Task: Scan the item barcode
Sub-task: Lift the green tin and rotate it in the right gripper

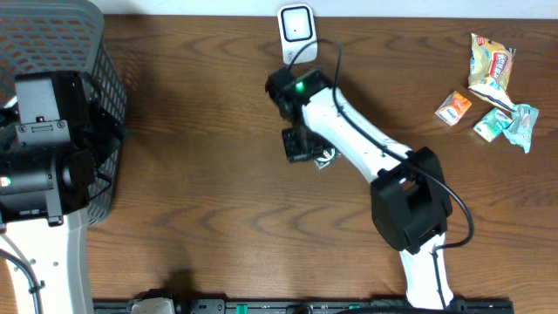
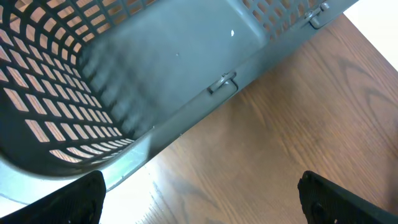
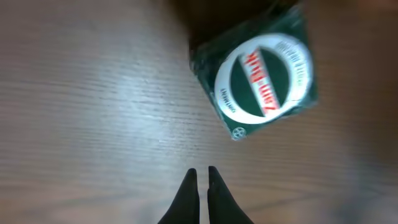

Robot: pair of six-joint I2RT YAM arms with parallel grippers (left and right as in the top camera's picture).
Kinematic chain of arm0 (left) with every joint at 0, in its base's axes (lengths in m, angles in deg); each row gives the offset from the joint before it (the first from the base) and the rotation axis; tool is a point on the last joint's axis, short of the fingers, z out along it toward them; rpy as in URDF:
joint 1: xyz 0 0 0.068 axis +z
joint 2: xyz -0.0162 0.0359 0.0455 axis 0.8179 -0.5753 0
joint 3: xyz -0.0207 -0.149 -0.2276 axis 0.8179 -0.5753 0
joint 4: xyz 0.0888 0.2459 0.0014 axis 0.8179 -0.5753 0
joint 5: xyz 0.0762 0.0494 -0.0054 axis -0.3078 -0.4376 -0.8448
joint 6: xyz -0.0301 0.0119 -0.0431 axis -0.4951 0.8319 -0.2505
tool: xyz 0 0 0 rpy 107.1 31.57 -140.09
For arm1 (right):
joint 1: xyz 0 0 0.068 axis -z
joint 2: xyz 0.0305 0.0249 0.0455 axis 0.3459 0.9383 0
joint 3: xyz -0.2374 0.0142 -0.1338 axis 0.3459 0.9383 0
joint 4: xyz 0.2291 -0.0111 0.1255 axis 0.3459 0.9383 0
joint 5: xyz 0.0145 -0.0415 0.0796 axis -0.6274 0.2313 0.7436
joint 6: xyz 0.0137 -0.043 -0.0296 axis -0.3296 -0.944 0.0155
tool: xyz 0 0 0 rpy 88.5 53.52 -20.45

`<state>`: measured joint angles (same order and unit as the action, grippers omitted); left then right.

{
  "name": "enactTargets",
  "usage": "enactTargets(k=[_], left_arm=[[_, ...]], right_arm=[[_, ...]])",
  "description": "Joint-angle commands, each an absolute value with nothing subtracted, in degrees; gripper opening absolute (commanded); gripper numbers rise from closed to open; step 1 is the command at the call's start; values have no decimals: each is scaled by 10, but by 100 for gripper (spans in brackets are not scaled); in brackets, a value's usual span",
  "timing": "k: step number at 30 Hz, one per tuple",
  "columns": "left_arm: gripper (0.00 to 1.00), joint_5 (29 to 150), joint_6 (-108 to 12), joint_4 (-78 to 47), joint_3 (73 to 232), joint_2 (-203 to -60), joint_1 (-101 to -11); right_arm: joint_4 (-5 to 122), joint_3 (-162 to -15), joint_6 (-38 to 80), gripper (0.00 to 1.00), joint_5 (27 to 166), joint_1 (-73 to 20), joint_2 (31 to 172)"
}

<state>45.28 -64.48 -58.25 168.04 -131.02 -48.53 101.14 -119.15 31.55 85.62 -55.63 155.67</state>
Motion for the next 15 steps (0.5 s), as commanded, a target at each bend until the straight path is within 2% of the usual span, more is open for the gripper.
enactTargets(k=[1, 11, 15], left_arm=[[98, 447, -652, -584, 1677, -1311, -482], [98, 447, -652, -584, 1677, -1311, -482], [98, 447, -652, -584, 1677, -1311, -482]], right_arm=[[990, -1143, 319, 2, 854, -552, 1563], [954, -1119, 327, 5, 813, -495, 1563], [944, -1119, 311, 1, 845, -473, 1563]])
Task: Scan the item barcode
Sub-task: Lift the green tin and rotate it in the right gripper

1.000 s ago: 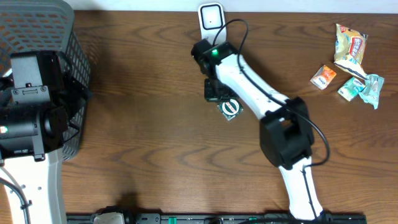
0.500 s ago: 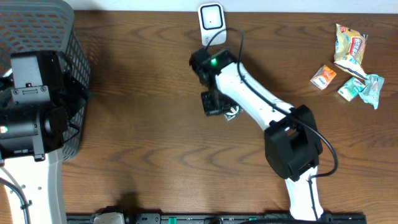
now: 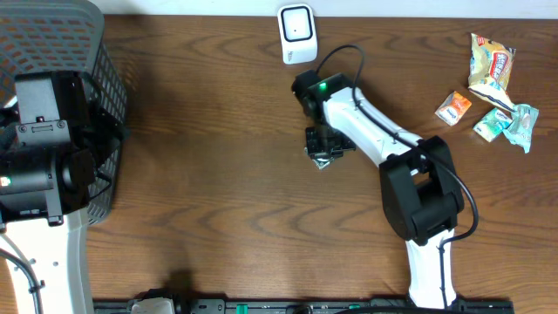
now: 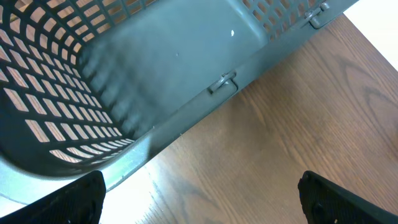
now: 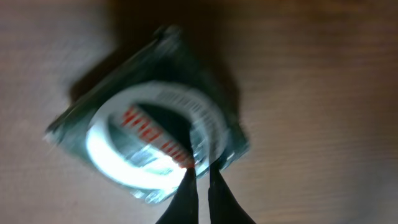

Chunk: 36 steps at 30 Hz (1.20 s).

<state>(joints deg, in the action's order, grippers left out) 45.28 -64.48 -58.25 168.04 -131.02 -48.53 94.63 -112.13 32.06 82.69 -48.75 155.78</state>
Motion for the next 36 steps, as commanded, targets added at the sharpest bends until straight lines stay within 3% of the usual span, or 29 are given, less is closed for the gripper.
enactTargets(k=[1, 7, 16, 19, 26, 36], left_arm=[[98, 447, -652, -584, 1677, -1311, -482], [98, 447, -652, -584, 1677, -1311, -482], [98, 447, -652, -584, 1677, -1311, -482], [98, 447, -652, -584, 1677, -1311, -482], [98, 447, -652, -584, 1677, -1311, -482], [98, 447, -652, -584, 1677, -1311, -482]], right_arm=[[945, -1119, 281, 1, 889, -473, 1563], [943, -1119, 176, 1, 1053, -485, 1563], [944, -1111, 217, 2, 871, -544, 1563], [936, -1097, 267, 8, 811, -546, 1563], [891, -1056, 288, 1, 812, -523, 1563], [891, -1084, 290, 1, 813, -468, 1563]])
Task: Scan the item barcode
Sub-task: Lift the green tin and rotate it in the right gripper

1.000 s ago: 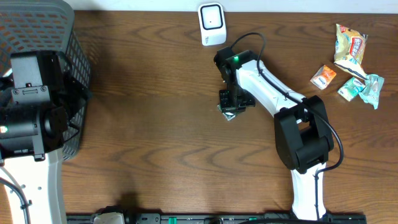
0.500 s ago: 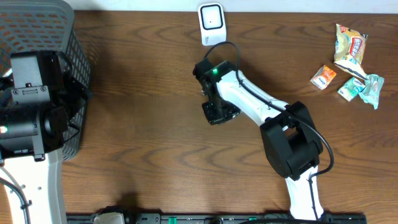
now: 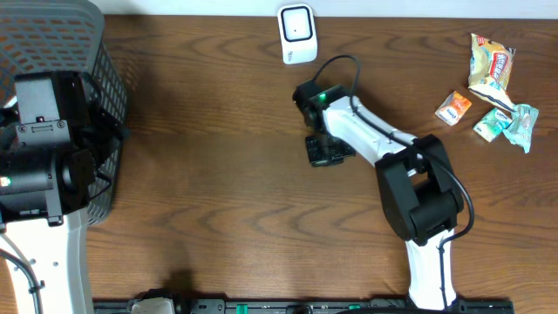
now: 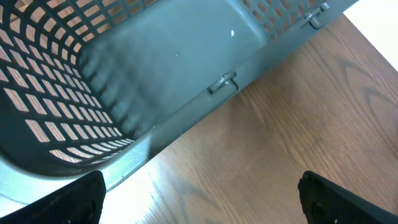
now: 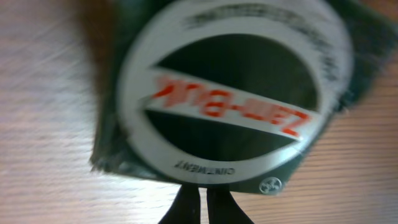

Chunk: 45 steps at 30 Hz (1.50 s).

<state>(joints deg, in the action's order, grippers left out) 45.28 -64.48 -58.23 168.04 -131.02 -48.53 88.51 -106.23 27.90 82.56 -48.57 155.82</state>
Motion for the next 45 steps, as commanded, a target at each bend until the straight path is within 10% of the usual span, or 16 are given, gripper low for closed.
enactTargets(k=[1, 11, 18, 24, 45], left_arm=[[98, 447, -652, -584, 1677, -1311, -482], [98, 447, -652, -584, 1677, -1311, -482], [98, 447, -652, -584, 1677, -1311, -482], [98, 447, -652, -584, 1677, -1311, -482], [98, 447, -652, -584, 1677, -1311, -482]], right_arm=[[896, -1094, 290, 2, 813, -464, 1563], [930, -1161, 286, 8, 813, -454, 1563], [915, -1160, 286, 82, 813, -445, 1563], [857, -1155, 282, 97, 814, -435, 1565], [773, -1067, 234, 77, 863, -430, 1569]])
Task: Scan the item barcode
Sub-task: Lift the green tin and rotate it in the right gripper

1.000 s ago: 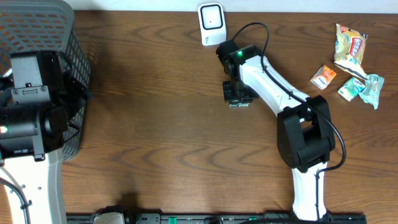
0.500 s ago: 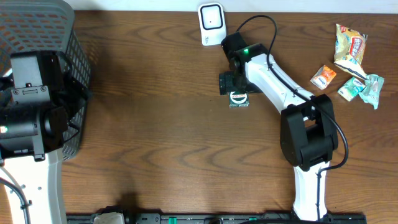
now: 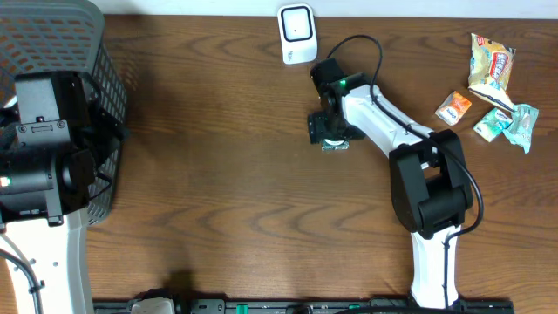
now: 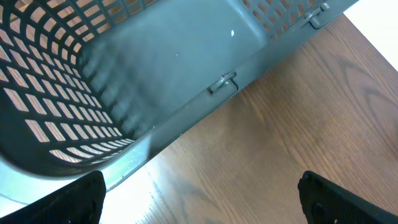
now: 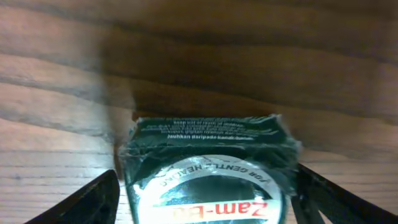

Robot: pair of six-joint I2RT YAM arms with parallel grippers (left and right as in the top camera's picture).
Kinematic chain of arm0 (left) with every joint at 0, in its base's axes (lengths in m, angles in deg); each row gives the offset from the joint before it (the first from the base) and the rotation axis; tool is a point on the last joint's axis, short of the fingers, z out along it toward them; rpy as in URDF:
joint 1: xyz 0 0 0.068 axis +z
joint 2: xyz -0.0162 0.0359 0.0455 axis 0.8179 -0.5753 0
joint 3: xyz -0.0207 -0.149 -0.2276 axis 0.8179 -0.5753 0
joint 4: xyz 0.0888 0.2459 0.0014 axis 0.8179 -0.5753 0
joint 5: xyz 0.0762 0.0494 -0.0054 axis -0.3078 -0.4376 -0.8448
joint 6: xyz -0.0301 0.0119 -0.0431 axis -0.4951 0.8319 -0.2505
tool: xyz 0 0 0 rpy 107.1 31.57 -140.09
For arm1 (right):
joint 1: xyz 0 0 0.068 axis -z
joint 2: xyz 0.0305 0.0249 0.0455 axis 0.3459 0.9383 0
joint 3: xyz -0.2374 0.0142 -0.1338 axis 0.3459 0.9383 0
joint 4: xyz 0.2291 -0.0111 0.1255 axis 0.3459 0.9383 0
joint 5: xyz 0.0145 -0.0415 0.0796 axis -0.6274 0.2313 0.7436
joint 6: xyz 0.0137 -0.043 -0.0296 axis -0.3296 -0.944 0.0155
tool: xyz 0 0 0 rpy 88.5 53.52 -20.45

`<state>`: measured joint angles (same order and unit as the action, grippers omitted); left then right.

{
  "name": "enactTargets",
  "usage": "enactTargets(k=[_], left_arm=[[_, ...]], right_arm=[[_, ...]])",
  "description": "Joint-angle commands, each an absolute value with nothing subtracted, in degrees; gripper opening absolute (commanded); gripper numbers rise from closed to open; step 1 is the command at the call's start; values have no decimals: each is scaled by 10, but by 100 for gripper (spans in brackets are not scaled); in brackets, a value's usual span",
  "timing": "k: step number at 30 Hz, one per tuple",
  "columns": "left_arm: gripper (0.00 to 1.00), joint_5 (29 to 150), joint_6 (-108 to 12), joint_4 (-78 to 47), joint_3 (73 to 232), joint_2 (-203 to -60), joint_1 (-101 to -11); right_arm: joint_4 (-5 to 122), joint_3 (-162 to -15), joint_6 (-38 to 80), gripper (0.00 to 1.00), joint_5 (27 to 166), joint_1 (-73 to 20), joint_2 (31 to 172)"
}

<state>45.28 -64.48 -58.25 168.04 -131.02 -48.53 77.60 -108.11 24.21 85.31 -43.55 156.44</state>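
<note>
The item is a dark green Zam-Buk box (image 5: 205, 143) with a round white label, lying flat on the wooden table (image 3: 218, 174). It shows partly under the right wrist in the overhead view (image 3: 335, 145). My right gripper (image 5: 206, 183) is open, one finger on each side of the box; whether they touch it is unclear. A white scanner (image 3: 296, 33) stands at the table's far edge, just beyond the right gripper (image 3: 327, 129). My left gripper (image 4: 199, 211) hangs open and holds nothing, beside the grey basket (image 4: 155, 68).
The grey mesh basket (image 3: 52, 52) fills the far left corner, with the left arm over its near side. At the far right lie a yellow snack packet (image 3: 493, 65), a small orange packet (image 3: 453, 107) and teal packets (image 3: 506, 122).
My right gripper was shut with its tips at the box's edge. It is now open around the box, turned, and a little farther right and toward the scanner. The left arm is unchanged.
My right gripper was shut beside the box near the table's middle. Then its shut tips were over the box, and later at the edge of the label. The box has shifted slightly right and back, and the gripper now stands open around it.
</note>
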Motion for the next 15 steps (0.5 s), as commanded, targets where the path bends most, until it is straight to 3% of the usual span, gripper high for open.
enactTargets(k=[1, 8, 15], left_arm=[[98, 447, -652, -584, 1677, -1311, -482], [97, 447, -652, -584, 1677, -1311, -482], [98, 447, -652, -584, 1677, -1311, -482]], right_arm=[[773, -1064, 234, 74, 863, -430, 1569], [783, -1067, 235, 51, 951, -430, 1568], [887, -1122, 267, 54, 1122, -410, 1567]])
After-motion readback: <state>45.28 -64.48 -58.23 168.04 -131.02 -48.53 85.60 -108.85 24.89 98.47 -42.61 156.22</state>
